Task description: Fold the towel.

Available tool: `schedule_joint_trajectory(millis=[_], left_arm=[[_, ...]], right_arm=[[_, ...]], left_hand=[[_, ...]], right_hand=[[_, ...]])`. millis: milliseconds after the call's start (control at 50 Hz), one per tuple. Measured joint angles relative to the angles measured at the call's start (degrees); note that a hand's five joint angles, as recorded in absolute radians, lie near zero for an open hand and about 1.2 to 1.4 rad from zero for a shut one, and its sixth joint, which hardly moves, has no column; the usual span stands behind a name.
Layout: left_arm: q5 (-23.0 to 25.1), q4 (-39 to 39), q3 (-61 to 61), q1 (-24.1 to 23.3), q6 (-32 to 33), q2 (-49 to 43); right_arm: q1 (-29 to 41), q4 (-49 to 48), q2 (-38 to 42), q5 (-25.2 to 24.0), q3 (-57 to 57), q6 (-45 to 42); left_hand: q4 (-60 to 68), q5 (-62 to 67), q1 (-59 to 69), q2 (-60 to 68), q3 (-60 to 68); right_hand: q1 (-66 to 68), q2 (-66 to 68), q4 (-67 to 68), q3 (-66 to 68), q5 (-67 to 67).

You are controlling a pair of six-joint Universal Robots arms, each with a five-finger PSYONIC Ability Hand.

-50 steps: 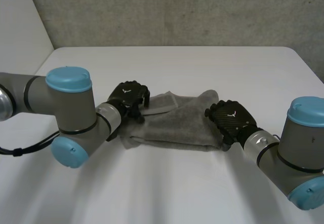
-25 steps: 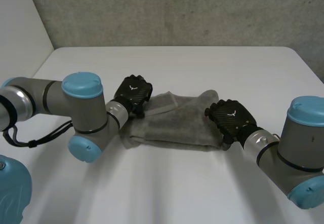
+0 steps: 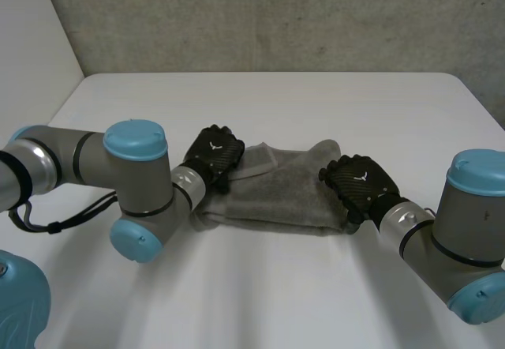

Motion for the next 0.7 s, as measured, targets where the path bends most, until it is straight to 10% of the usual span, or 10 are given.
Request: schedule_joint_trajectory(millis=[700], left_arm=[[-8.6,0.8,4.6,6.7,0.9,-2.5]], right_arm=[[0.1,0.0,0.2,0.0,0.3,0.1]], left_hand=[[0.0,0.1,0.0,0.0,0.0]], right_hand=[[0.6,0.0,0.0,0.0,0.3]])
